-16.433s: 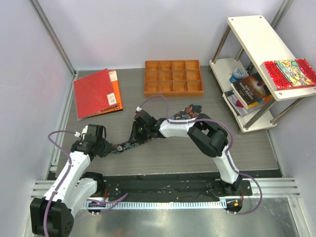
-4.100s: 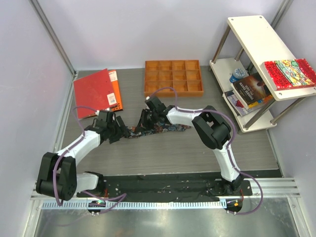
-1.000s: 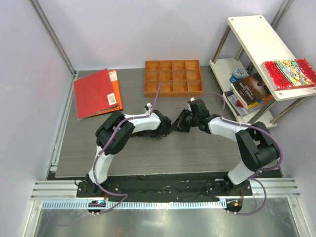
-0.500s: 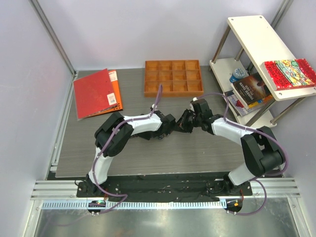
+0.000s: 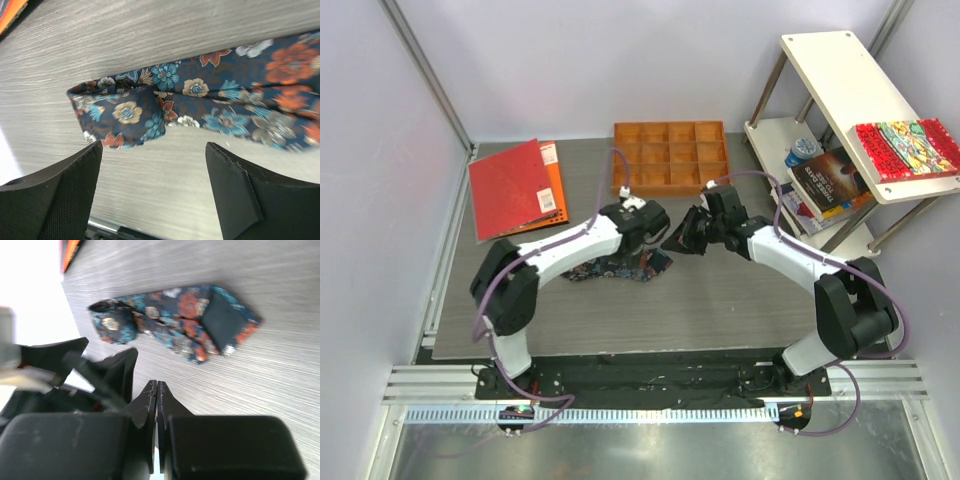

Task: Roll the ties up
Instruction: Roll the tie at the center of the board.

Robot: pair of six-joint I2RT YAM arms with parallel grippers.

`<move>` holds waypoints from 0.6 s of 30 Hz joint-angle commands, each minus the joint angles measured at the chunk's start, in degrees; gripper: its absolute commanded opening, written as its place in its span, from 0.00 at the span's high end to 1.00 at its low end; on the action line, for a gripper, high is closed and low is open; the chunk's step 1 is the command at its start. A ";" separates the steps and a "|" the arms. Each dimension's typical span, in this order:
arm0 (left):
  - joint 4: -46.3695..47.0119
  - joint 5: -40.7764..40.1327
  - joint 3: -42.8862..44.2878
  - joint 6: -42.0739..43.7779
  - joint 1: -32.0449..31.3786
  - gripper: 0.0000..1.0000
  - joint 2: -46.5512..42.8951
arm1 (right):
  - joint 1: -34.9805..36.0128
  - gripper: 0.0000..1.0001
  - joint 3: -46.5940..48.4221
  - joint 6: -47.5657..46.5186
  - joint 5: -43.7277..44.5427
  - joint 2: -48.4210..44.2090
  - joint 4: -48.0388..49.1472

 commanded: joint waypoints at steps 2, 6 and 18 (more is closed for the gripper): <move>4.17 10.21 -3.97 0.95 5.88 0.17 -13.70 | 5.00 0.93 8.85 -1.11 2.54 3.42 -2.28; 11.20 22.08 -15.37 1.21 14.85 0.16 -24.95 | 10.62 0.94 17.00 -1.20 3.95 9.22 -2.72; 24.04 45.82 -33.78 -1.68 40.26 0.16 -36.93 | 19.51 0.95 35.56 -1.20 0.17 30.22 0.35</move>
